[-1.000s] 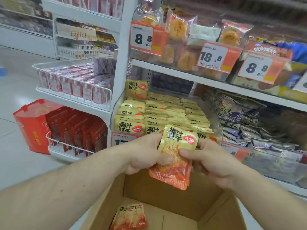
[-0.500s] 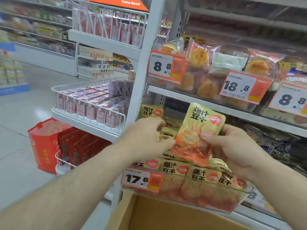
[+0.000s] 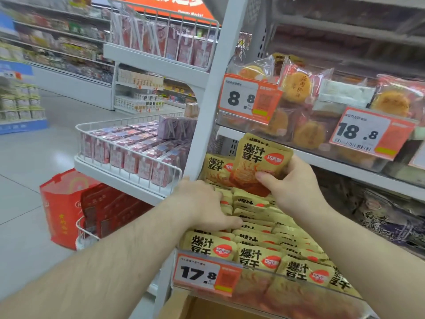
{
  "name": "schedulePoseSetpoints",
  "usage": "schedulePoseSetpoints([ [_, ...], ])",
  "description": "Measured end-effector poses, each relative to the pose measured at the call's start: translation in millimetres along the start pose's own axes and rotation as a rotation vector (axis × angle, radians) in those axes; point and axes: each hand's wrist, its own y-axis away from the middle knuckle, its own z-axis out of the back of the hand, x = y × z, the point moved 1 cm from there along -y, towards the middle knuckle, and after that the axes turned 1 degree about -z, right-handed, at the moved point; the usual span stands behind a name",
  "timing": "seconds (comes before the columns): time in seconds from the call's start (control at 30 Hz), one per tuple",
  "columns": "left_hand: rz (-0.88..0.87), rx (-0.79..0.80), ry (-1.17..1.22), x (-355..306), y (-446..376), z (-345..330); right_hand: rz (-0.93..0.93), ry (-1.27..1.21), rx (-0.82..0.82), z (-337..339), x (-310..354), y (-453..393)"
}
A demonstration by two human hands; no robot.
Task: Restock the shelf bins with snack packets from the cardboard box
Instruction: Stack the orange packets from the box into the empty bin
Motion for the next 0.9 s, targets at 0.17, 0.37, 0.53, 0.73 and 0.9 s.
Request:
schedulePoseSetpoints([
  [0.17,-0.022,-0.099,0.012,-1,9,-5,0.037,0.040,0.072,-10,1,-11],
  [0.37,-0.024,-0.224,0.083,-1,15,-9,0.050,0.154,0.221,-34,0,-19],
  [0.53,-0.003,-0.223,0.133,-1,14,-10,-0.096,0.093,0.294,-60,-8,-32],
  [0.73,-0.007,-0.200,0.183,0,12,-10,-0.224,0.164,0.327,-77,-22,-44],
  [0.9,0.005,-0.161,0.175,-1,12,-8,-0.249,0.340,0.343,-79,-24,-46],
])
